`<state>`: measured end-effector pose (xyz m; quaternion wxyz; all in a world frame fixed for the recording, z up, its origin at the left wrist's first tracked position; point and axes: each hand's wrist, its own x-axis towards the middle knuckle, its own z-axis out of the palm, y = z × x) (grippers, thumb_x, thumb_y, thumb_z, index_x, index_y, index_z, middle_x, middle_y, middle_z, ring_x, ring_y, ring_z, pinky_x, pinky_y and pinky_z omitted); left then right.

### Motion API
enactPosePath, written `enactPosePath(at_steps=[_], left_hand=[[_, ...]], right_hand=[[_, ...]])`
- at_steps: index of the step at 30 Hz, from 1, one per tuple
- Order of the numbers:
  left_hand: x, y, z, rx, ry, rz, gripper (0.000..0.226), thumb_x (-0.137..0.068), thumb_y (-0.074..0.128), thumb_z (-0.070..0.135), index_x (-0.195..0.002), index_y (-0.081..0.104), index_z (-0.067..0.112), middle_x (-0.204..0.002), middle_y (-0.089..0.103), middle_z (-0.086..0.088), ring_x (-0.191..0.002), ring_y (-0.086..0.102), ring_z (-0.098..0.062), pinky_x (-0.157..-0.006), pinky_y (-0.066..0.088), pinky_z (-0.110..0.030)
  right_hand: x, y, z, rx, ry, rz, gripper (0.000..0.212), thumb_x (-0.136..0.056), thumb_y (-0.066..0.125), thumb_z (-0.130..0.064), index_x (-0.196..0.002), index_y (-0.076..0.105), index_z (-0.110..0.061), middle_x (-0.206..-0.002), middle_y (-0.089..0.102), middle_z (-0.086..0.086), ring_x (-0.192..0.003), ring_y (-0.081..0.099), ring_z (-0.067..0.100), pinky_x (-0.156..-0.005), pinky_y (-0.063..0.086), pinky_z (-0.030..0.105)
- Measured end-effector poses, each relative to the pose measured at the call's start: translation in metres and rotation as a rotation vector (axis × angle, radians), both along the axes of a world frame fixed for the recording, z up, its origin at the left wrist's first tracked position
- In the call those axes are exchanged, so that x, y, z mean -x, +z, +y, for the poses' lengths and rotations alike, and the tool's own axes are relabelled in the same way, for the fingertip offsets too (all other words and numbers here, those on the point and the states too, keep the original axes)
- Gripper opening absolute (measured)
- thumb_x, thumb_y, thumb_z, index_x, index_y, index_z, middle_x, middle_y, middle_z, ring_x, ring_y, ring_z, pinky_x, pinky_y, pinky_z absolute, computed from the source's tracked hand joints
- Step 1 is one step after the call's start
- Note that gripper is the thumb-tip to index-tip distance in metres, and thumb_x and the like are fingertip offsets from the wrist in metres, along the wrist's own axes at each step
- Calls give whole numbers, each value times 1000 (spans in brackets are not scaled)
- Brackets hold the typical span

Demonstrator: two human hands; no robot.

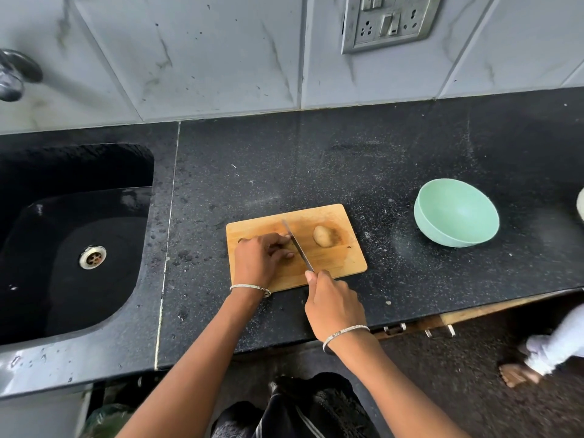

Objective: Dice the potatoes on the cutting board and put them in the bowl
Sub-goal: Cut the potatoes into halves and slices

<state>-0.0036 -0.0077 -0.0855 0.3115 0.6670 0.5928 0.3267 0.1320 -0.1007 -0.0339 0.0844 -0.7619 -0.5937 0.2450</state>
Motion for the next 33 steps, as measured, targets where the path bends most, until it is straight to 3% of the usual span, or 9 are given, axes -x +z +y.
enactPosePath(at_steps=[6, 16, 21, 24, 29, 33], left_hand=[[-1, -3, -2, -34, 30, 42, 15, -78, 70, 20, -92, 76, 22, -77, 75, 10, -78, 71, -4, -79, 56, -36], [-2, -1, 1, 45, 25, -9, 16, -76, 75, 11, -91, 74, 19, -80, 75, 7, -74, 71, -5, -79, 57, -34], [-2, 13, 2, -2, -54, 230, 37, -75, 76, 22, -109, 63, 29, -93, 72, 5, -87, 68, -15, -79, 53, -36], [-5, 22, 5, -22, -147, 374, 39, -80, 72, 25, -116, 64, 36, -96, 61, 4, -88, 62, -19, -74, 50, -34], [-8, 27, 7, 10, -140, 393, 29, -84, 68, 22, -110, 70, 36, -91, 50, 6, -88, 57, -19, -66, 37, -26], [-8, 26, 7, 8, -128, 362, 30, -81, 71, 20, -108, 71, 35, -90, 52, 5, -84, 57, -18, -67, 41, -28]], right_hand=[[14, -10, 26, 45, -34, 39, 43, -104, 26, -44, -102, 56, -13, -106, 63, 12, -98, 60, 37, -67, 37, 36], [9, -18, 1, 30, -23, -39, 48, -103, 22, -47, -106, 56, -13, -105, 64, 13, -99, 62, 37, -66, 39, 37], [9, -18, -4, 7, -10, -61, 46, -103, 22, -47, -107, 54, -14, -104, 65, 13, -99, 62, 38, -65, 37, 37], [5, -16, -10, 3, 1, -54, 45, -103, 21, -46, -105, 53, -14, -101, 65, 13, -97, 63, 37, -64, 37, 37], [-7, -9, -28, 30, 9, -16, 47, -103, 21, -46, -104, 55, -14, -97, 64, 12, -95, 63, 37, -64, 38, 37], [-25, 3, -35, 84, 6, -12, 49, -103, 19, -47, -99, 55, -14, -98, 63, 14, -95, 60, 39, -68, 40, 39]])
